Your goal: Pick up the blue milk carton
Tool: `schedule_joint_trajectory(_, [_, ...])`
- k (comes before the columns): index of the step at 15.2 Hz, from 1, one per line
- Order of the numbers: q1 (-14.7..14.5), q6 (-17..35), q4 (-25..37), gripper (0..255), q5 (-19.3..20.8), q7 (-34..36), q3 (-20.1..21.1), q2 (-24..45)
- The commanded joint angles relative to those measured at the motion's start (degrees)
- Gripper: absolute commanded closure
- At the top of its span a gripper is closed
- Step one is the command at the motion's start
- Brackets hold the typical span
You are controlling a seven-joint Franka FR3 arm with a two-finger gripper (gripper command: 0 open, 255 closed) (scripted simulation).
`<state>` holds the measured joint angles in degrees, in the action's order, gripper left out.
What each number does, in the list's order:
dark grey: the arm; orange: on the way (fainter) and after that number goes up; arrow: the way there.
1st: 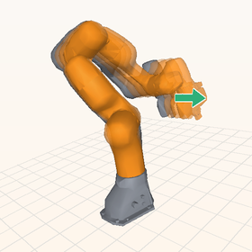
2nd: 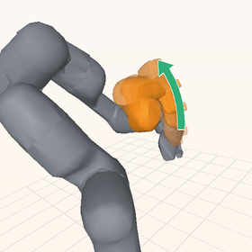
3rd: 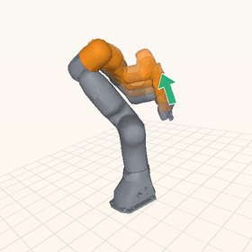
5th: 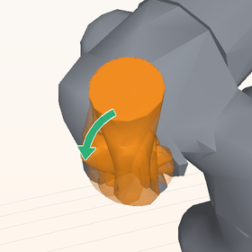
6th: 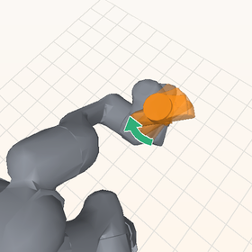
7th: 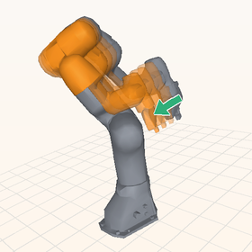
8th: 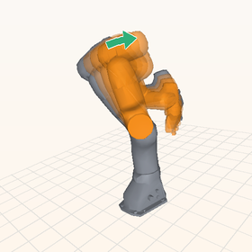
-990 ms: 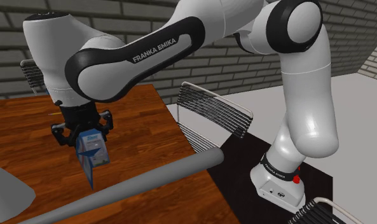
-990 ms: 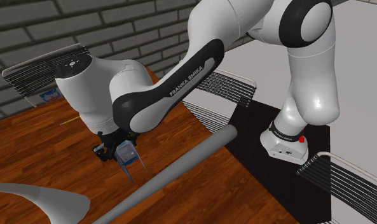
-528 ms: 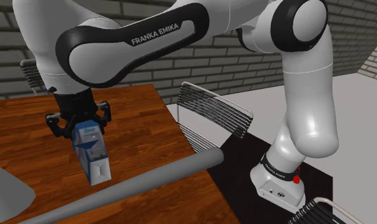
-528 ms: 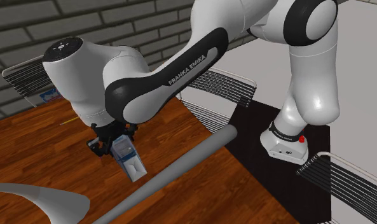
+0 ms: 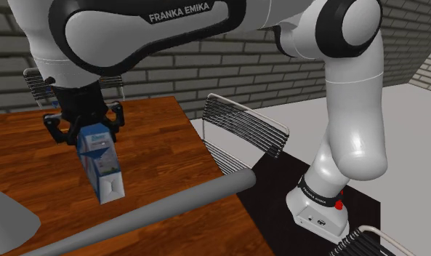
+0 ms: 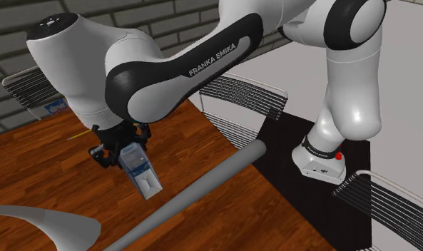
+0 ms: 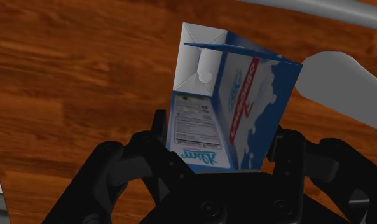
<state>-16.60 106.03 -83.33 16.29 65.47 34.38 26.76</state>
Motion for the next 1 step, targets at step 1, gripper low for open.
schedule_joint_trajectory(1, [0.0,-0.3,0.3,255,-0.1,-0.1,0.0,-0.1])
